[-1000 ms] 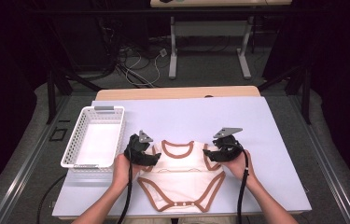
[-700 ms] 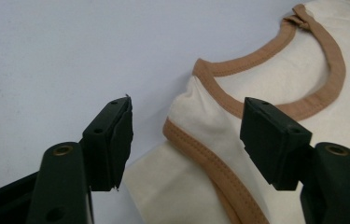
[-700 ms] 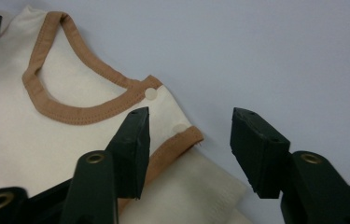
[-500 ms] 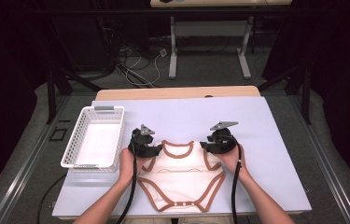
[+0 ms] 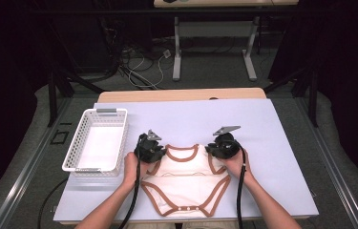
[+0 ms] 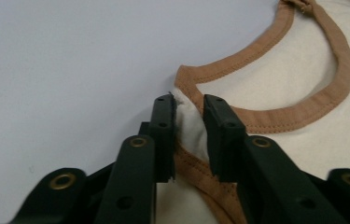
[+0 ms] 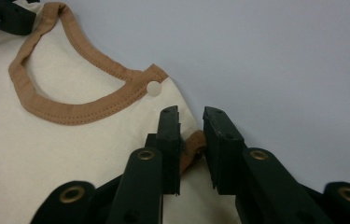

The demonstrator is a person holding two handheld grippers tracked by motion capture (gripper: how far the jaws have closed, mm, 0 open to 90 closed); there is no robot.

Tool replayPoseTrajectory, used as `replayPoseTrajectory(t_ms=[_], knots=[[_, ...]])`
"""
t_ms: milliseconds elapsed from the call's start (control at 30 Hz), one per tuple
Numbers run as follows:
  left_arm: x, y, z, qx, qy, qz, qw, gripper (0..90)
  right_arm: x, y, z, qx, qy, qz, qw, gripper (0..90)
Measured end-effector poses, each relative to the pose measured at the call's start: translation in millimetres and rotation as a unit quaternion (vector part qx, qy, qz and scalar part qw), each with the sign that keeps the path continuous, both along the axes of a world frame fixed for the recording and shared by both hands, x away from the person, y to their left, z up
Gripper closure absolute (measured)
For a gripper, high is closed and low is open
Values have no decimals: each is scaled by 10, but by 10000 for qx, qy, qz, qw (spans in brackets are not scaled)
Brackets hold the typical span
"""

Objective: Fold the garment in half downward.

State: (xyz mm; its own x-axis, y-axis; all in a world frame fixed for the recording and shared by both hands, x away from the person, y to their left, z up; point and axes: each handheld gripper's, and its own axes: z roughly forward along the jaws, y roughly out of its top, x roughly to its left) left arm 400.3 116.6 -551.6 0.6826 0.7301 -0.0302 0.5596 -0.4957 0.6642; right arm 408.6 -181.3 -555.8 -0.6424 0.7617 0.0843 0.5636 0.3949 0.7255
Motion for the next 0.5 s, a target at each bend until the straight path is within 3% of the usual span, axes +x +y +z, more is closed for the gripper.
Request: replayPoseTrajectory(t_ms=[300, 500], knots=[[-69, 15, 109, -47, -315, -72, 9995, 815, -86, -18, 138, -5, -420, -34, 9991, 827], [-97, 13, 131, -49, -361, -178, 9992, 826, -72, -33, 101, -40, -291, -45, 9996, 829]])
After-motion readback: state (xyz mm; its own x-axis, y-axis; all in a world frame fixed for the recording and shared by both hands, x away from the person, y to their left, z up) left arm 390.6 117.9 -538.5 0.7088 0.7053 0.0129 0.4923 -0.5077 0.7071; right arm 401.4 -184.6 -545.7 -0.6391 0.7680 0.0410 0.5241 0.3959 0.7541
